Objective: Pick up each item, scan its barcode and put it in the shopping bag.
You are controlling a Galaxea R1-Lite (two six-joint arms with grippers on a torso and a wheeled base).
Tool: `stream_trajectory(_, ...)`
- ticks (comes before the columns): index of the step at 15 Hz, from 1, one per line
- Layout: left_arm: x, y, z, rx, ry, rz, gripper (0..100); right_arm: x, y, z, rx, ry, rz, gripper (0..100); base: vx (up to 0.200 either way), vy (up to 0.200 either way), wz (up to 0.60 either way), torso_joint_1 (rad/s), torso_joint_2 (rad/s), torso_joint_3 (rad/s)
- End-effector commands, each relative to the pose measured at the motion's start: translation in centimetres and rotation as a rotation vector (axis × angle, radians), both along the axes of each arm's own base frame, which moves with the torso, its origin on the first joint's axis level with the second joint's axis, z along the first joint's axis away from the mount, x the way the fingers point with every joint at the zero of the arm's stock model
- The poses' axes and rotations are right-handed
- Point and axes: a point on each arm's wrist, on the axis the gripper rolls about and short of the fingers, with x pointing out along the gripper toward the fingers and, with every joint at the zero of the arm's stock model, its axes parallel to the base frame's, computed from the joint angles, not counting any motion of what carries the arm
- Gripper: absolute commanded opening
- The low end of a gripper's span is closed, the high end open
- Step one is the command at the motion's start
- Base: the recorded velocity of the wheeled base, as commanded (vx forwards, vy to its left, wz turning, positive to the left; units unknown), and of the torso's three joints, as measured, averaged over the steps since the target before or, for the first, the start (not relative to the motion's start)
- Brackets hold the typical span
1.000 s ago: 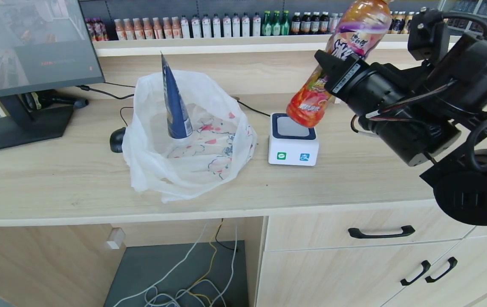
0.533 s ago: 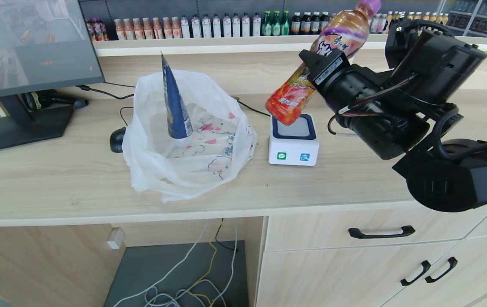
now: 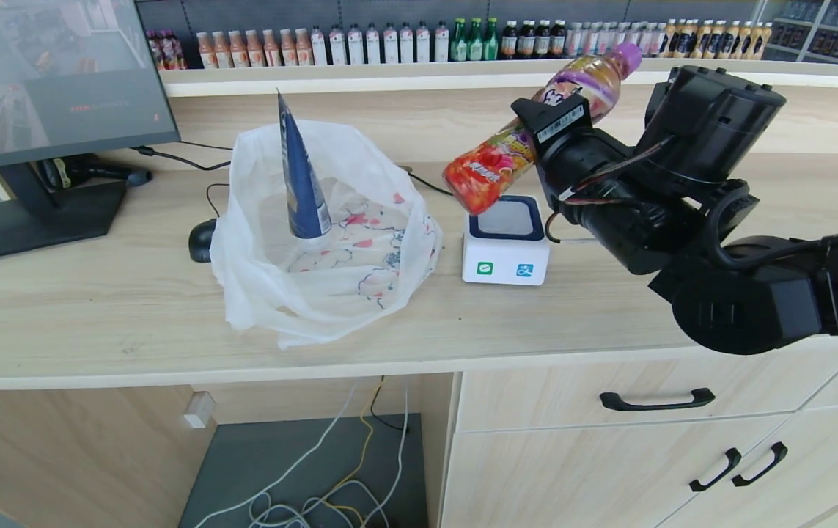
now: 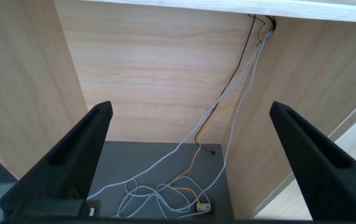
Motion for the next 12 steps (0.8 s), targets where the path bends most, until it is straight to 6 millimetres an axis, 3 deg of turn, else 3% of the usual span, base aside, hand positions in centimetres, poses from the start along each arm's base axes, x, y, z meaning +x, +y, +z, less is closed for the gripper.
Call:
stream_trajectory(1, 0.0, 0.0, 0.0, 0.000, 0.000, 0.001, 100, 0.2, 0.1, 0.0, 0.035, 0.016, 0.011, 0, 0.000, 0.000, 0.00, 0.000, 0.00, 0.000)
stream_trajectory(12, 0.0, 0.0, 0.0, 0.000, 0.000, 0.001, 100, 1.7, -0.8, -1.4, 0.206, 0.114, 0.027, 0, 0.000, 0.000, 0.00, 0.000, 0.00, 0.000)
